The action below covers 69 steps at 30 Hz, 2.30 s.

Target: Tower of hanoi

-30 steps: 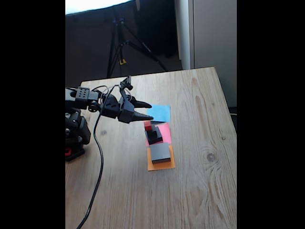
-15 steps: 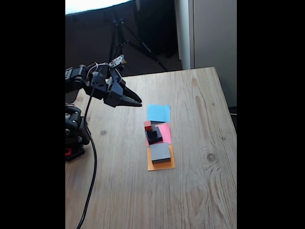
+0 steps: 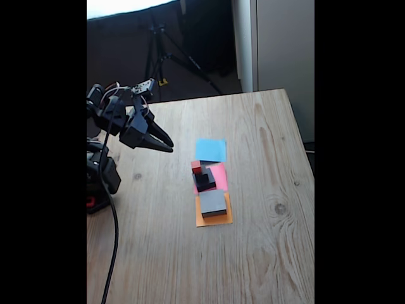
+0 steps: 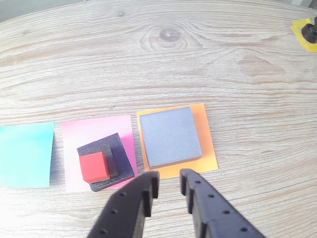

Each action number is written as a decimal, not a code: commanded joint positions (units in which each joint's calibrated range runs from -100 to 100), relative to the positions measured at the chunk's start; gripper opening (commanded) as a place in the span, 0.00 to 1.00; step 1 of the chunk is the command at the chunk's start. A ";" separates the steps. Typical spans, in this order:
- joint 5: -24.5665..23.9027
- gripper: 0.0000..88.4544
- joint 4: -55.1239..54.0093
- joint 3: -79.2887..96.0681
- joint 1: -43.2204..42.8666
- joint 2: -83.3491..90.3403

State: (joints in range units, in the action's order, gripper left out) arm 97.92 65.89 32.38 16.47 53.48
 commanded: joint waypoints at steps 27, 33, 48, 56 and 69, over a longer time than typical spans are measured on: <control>2.08 0.35 -55.65 31.17 10.15 -14.27; 2.08 0.40 -64.31 32.08 10.23 -21.24; 2.08 0.43 -88.03 34.90 10.32 -36.60; 2.08 0.42 -100.25 37.35 10.82 -43.64; 2.08 0.41 -119.11 43.62 12.16 -54.17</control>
State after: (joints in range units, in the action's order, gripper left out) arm 99.13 -49.16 75.84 27.62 0.21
